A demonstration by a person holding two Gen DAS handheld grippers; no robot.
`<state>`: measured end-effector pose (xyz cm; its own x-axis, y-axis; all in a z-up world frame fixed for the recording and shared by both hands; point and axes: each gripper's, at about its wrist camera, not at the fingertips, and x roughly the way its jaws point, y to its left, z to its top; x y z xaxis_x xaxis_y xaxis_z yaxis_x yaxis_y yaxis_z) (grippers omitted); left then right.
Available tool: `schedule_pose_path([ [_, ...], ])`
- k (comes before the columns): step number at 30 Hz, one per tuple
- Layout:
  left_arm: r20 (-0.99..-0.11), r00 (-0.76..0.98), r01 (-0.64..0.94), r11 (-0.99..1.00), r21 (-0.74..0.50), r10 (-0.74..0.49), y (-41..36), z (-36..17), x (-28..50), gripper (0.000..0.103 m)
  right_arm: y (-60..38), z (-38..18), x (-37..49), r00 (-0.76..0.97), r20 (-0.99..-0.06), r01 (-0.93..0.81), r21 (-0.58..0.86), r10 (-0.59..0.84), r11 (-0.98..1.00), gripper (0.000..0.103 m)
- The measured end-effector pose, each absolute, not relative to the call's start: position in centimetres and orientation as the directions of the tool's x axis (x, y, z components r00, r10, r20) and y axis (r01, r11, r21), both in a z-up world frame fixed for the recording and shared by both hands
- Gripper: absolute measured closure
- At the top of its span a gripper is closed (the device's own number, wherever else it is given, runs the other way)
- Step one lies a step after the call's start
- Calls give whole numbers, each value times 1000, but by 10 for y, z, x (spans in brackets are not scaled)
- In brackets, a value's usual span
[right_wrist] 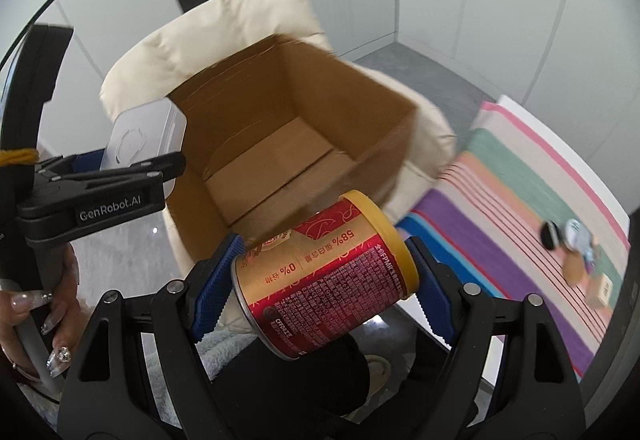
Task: Organize objects
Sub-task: 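Open right tool to drop the can while left tool releases the case into the box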
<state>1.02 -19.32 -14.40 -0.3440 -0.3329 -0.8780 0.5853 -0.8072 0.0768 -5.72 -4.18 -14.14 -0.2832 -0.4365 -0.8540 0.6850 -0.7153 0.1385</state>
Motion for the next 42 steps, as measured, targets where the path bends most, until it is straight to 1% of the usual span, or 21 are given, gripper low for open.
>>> schedule_pose_path([
  [7, -888, -305, 635, -768, 80, -345, -226, -157, 4, 18, -87, -159, -66, -243, -870, 738, 121, -428, -664, 20],
  [17, -901, -267, 644, -759, 98, -343, -258, -170, -30, 18, -126, -183, -103, -235, -883, 756, 97, -407, -647, 20],
  [21, -905, -233, 662, -740, 120, -356, -275, -176, -36, 18, -143, -193, -115, -235, -888, 760, 87, -396, -644, 20],
  [23, -914, -225, 671, -734, 106, -337, -284, -180, -38, 18, -151, -199, -120, -230, -888, 764, 88, -398, -639, 20],
  [28, -912, -209, 687, -717, 119, -352, -301, -186, -43, 18, -170, -211, -127, -212, -888, 788, 92, -407, -609, 19],
  [29, -910, -197, 692, -709, 134, -364, -305, -187, -44, 17, -173, -213, -127, -213, -888, 792, 88, -407, -605, 14],
  [30, -905, -192, 698, -701, 146, -380, -308, -186, -45, 14, -174, -213, -127, -216, -885, 794, 86, -411, -602, 3],
  [31, -896, -199, 700, -697, 154, -398, -309, -185, -45, 11, -175, -214, -126, -217, -882, 795, 88, -418, -600, 0],
  [34, -876, -191, 702, -685, 193, -442, -308, -182, -45, 9, -177, -213, -124, -218, -872, 806, 93, -439, -585, 0],
  [38, -891, -206, 690, -706, 161, -405, -304, -183, -46, 9, -178, -214, -123, -237, -874, 804, 68, -424, -591, 0],
  [42, -896, -207, 679, -717, 159, -394, -299, -183, -47, 9, -176, -214, -127, -235, -875, 792, 80, -424, -605, 0],
])
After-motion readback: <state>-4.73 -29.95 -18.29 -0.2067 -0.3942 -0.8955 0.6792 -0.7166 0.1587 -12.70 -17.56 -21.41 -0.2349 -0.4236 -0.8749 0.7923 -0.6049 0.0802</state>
